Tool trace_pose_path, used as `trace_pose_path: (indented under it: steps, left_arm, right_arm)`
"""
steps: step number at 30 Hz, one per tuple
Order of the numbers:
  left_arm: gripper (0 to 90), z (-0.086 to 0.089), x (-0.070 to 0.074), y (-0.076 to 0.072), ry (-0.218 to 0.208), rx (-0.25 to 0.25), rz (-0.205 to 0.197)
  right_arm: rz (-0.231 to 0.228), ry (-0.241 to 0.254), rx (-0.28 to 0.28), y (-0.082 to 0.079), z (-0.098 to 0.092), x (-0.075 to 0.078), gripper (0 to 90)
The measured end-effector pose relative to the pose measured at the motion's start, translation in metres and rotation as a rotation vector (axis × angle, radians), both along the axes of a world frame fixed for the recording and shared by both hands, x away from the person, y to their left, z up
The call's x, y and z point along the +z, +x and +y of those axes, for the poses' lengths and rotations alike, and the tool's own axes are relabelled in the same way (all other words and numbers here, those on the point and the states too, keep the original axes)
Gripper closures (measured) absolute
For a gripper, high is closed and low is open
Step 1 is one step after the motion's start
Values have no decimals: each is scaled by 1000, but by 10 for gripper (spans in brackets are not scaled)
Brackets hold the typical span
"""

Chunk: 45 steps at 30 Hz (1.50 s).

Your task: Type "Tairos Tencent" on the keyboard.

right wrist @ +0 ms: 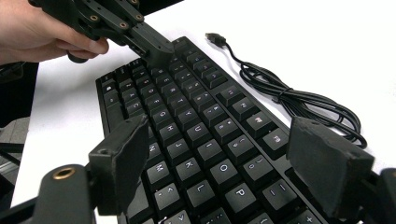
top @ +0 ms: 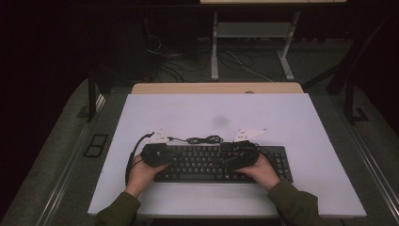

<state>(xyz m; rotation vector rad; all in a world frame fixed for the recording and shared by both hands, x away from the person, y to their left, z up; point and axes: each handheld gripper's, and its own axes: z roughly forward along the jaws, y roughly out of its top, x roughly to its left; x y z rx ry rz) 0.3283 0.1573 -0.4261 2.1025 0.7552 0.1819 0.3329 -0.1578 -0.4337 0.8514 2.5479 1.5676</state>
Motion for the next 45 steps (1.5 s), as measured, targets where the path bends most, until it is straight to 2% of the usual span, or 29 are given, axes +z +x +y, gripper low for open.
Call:
trace_pose_path:
  steps: [9,13,18,24,30,38,45]
  left_arm:
    - [894,-2,-6,1,19,-12,24]
    - [895,-4,-10,1,46,-22,39]
    - [895,-3,-9,1,43,-21,36]
    - [895,-1,-5,-1,18,-14,26]
    - [892,0,-2,-4,-8,-10,11]
    - [721,0,0,-11,-15,10,-11]
    - [568,-1,-1,-12,-29,34,-10]
  right_arm:
    - [2,0,-2,0,-1,1,208]
    - [3,0,-2,0,-1,1,208]
    - [3,2,-1,0,0,1,208]
    - [3,1,4,0,0,0,213]
    - [4,7,32,-2,4,1,292]
    - [16,8,84,-7,12,1,456]
    - [28,-2,134,-11,21,0,595]
